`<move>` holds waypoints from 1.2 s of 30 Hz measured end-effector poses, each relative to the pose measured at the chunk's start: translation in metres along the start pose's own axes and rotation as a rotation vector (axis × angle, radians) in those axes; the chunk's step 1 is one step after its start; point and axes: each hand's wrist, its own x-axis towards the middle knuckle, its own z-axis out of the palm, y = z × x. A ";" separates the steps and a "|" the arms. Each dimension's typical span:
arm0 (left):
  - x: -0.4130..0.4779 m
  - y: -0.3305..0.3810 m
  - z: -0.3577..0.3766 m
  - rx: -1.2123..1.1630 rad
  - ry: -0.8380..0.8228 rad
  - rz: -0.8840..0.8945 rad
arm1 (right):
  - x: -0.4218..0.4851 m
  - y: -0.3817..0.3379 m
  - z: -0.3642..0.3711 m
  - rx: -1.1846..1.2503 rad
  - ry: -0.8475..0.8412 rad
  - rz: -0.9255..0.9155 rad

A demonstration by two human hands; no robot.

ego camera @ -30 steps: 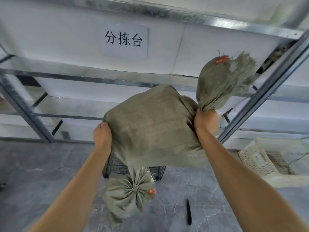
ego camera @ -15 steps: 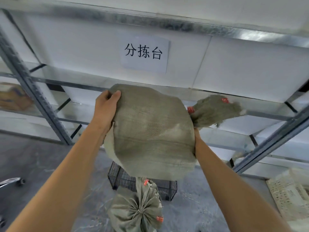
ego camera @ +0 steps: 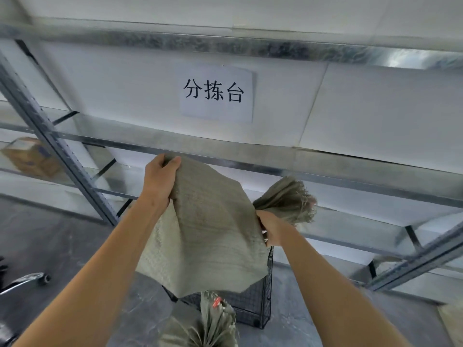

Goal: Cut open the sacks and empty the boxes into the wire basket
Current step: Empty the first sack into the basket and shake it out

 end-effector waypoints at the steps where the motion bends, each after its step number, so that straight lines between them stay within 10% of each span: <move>1: 0.002 -0.001 0.003 0.011 0.011 0.003 | 0.004 -0.001 0.003 -0.038 0.010 0.000; 7: 0.010 -0.009 0.017 0.073 0.046 0.017 | 0.021 0.003 0.022 -0.481 0.112 -0.161; 27: 0.073 -0.029 0.008 0.089 -0.120 -0.088 | 0.052 0.000 0.069 -0.460 0.139 -0.270; 36: 0.109 -0.046 0.013 0.255 -0.231 -0.083 | 0.016 -0.088 0.129 -0.390 0.092 -0.669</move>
